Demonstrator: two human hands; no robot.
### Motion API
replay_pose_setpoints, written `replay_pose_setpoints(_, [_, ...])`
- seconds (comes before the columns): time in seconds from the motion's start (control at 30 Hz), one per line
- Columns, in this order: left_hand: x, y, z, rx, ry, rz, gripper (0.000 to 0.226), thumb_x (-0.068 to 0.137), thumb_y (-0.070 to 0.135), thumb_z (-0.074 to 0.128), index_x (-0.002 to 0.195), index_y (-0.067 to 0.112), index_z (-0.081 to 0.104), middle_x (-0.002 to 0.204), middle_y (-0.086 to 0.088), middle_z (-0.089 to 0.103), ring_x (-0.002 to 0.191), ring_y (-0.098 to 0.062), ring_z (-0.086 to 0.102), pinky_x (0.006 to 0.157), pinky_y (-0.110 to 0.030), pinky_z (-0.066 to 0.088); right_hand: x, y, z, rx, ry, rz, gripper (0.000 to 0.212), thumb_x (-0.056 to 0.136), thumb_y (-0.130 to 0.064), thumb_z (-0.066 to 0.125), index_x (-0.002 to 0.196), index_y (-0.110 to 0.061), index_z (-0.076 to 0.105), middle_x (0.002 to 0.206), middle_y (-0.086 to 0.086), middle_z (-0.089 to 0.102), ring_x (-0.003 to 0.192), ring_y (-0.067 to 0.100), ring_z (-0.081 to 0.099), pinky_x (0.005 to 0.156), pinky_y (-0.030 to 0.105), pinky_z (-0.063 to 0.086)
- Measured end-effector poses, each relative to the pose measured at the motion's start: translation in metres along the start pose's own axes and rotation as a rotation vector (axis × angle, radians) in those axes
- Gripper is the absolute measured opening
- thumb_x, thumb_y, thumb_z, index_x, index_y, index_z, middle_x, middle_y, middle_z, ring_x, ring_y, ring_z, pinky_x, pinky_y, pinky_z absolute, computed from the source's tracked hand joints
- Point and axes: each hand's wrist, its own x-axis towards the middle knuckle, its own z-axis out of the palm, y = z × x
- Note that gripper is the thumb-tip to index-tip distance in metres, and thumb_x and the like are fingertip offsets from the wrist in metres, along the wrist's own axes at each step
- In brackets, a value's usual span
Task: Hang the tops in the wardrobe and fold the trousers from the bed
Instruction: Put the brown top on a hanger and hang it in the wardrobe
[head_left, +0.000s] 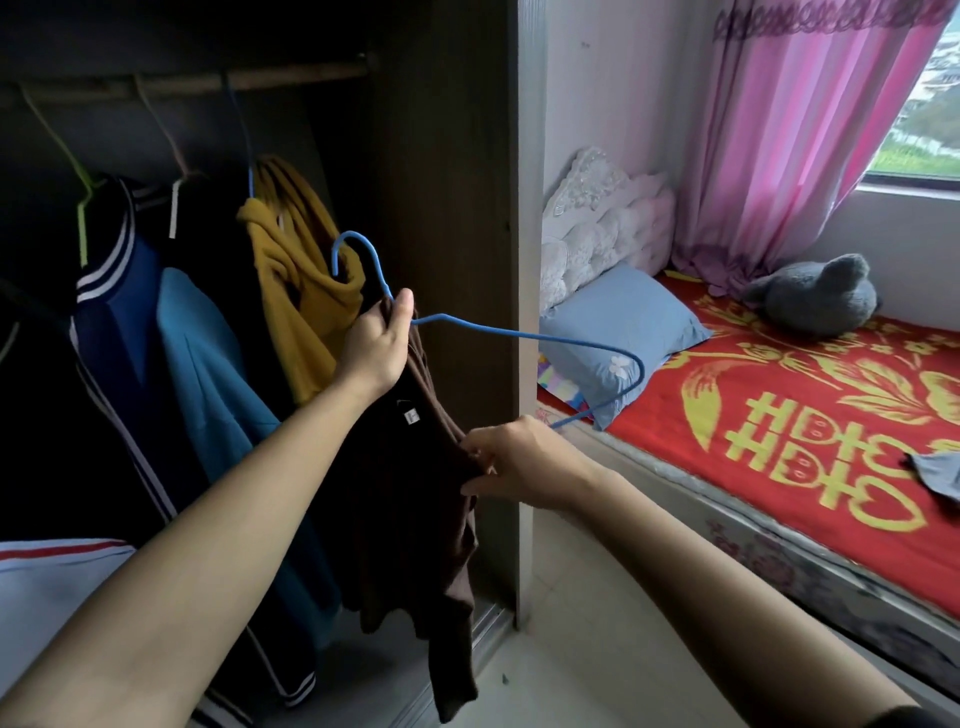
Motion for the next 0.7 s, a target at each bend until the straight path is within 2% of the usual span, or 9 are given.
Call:
replay_pose_setpoints(0.1, [0.004, -0.002, -0.006, -0.006, 0.014, -0.014, 0.044, 0.099, 0.057, 0.036, 0.074, 0.025, 0.053, 0.067, 0.009, 0.056, 0.062, 0.0, 0.055, 0.053, -0.013, 0.038, -0.004, 0.005, -0.003, -0.071, -0.022, 0.089, 0.037, 0.081, -0.045, 0.077, 0.109, -0.024, 0.066, 0.082, -0.016, 0.062, 0.066, -0.003, 0.059, 0.059, 0.011, 0.05])
replay_pose_setpoints(0.17, [0.004, -0.004, -0.006, -0.022, 0.014, -0.012, 0.044, 0.1, 0.054, 0.036, 0.074, 0.024, 0.054, 0.065, 0.008, 0.055, 0.058, 0.005, 0.055, 0.05, -0.008, 0.038, -0.004, 0.001, -0.004, -0.155, -0.04, 0.089, 0.038, 0.081, -0.053, 0.074, 0.103, -0.024, 0.066, 0.076, -0.014, 0.06, 0.061, -0.001, 0.057, 0.055, 0.013, 0.047])
replay_pose_setpoints(0.3, [0.003, -0.008, 0.0, -0.029, 0.008, -0.05, 0.041, 0.101, 0.051, 0.036, 0.091, 0.02, 0.061, 0.074, 0.012, 0.058, 0.066, 0.003, 0.054, 0.053, -0.006, 0.034, -0.008, -0.021, -0.002, -0.269, 0.022, -0.071, 0.042, 0.081, -0.063, 0.066, 0.087, -0.022, 0.064, 0.084, -0.01, 0.056, 0.063, 0.009, 0.056, 0.052, 0.026, 0.046])
replay_pose_setpoints(0.37, [0.003, -0.01, 0.005, -0.021, 0.008, -0.055, 0.038, 0.102, 0.049, 0.037, 0.093, 0.021, 0.061, 0.077, 0.014, 0.058, 0.07, 0.001, 0.053, 0.059, -0.011, 0.034, -0.011, -0.034, 0.001, -0.238, 0.062, -0.159, 0.038, 0.081, -0.057, 0.068, 0.082, -0.02, 0.062, 0.092, -0.009, 0.055, 0.066, 0.012, 0.054, 0.053, 0.028, 0.044])
replay_pose_setpoints(0.43, [0.002, -0.011, 0.01, -0.016, -0.006, -0.047, 0.036, 0.102, 0.047, 0.038, 0.089, 0.022, 0.06, 0.077, 0.013, 0.058, 0.072, -0.003, 0.054, 0.064, -0.019, 0.038, -0.011, -0.044, 0.001, -0.134, 0.057, -0.209, 0.033, 0.083, -0.048, 0.071, 0.078, -0.017, 0.061, 0.083, -0.01, 0.053, 0.063, 0.01, 0.051, 0.051, 0.026, 0.042])
replay_pose_setpoints(0.5, [0.0, -0.01, 0.013, -0.02, -0.011, -0.039, 0.035, 0.101, 0.047, 0.038, 0.084, 0.025, 0.059, 0.077, 0.012, 0.059, 0.077, -0.012, 0.057, 0.072, -0.027, 0.042, -0.009, -0.046, 0.0, 0.0, 0.025, -0.194, 0.03, 0.087, -0.041, 0.071, 0.078, -0.014, 0.061, 0.072, -0.006, 0.055, 0.059, 0.011, 0.054, 0.051, 0.026, 0.043])
replay_pose_setpoints(0.57, [0.0, -0.007, 0.013, -0.019, 0.004, -0.041, 0.037, 0.101, 0.05, 0.038, 0.083, 0.025, 0.058, 0.076, 0.011, 0.059, 0.082, -0.018, 0.059, 0.076, -0.03, 0.044, -0.009, -0.041, 0.0, 0.062, 0.01, -0.099, 0.028, 0.089, -0.037, 0.07, 0.085, -0.01, 0.063, 0.071, 0.0, 0.061, 0.061, 0.014, 0.061, 0.054, 0.028, 0.047])
replay_pose_setpoints(0.63, [0.001, -0.005, 0.011, -0.005, 0.05, -0.05, 0.045, 0.097, 0.059, 0.039, 0.08, 0.022, 0.059, 0.072, 0.012, 0.058, 0.078, -0.012, 0.06, 0.071, -0.026, 0.042, -0.014, -0.03, 0.003, 0.027, 0.034, -0.009, 0.022, 0.09, -0.032, 0.068, 0.094, -0.011, 0.062, 0.077, 0.001, 0.065, 0.067, 0.012, 0.065, 0.057, 0.024, 0.049])
replay_pose_setpoints(0.7, [0.003, -0.005, 0.006, 0.005, 0.098, -0.077, 0.052, 0.088, 0.07, 0.046, 0.075, 0.021, 0.06, 0.067, 0.013, 0.058, 0.067, 0.0, 0.058, 0.06, -0.017, 0.037, -0.022, -0.019, 0.009, 0.01, 0.06, 0.056, 0.019, 0.09, -0.029, 0.067, 0.105, -0.017, 0.062, 0.084, -0.005, 0.067, 0.07, 0.003, 0.063, 0.06, 0.014, 0.047])
